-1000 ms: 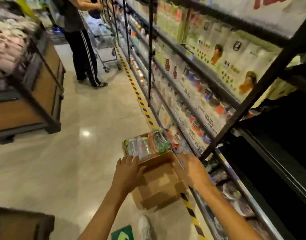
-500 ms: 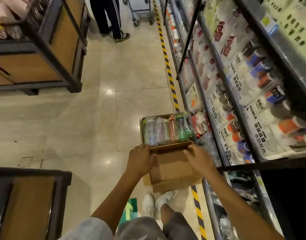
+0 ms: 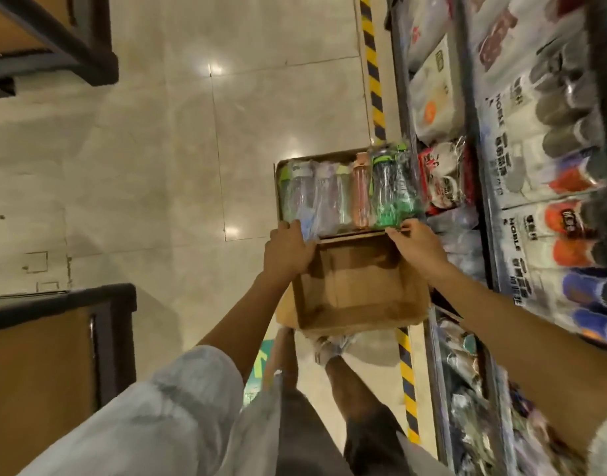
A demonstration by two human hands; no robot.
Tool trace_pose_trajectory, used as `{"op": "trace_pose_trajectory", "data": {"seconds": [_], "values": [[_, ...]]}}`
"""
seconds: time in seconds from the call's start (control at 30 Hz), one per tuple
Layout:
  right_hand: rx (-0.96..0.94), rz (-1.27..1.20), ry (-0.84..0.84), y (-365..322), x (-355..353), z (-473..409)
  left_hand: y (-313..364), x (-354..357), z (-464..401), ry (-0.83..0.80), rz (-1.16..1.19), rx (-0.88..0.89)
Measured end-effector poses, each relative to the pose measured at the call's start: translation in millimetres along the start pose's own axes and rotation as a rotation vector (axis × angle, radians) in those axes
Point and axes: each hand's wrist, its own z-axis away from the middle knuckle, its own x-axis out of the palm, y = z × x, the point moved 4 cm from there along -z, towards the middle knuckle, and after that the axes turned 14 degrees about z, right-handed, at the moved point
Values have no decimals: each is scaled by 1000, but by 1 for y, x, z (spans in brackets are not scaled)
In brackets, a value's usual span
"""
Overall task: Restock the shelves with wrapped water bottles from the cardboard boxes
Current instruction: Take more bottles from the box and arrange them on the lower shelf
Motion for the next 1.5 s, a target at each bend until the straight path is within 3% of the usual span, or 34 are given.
{"op": "trace_pose_trajectory", "data": {"seconds": [0.37, 0.47, 0.6, 0.83, 0.97, 1.23, 1.5], "values": [[232, -143, 35, -7, 68, -224, -97, 81, -209, 34, 209, -251], [294, -168, 50, -7, 87, -263, -121, 90, -250, 58, 343, -336], [362, -163, 77, -2, 104, -287, -132, 106, -281, 2, 478, -306], [451, -137, 152, 5, 107, -307, -131, 119, -303, 8, 465, -366], [452, -109, 139, 6, 105, -308, -127, 119, -299, -35, 630, -453], [404, -117, 96, 7, 107, -295, -115, 123, -264, -114, 890, -430], [332, -323, 108, 10, 108, -280, -109, 122, -237, -154, 835, -432]]}}
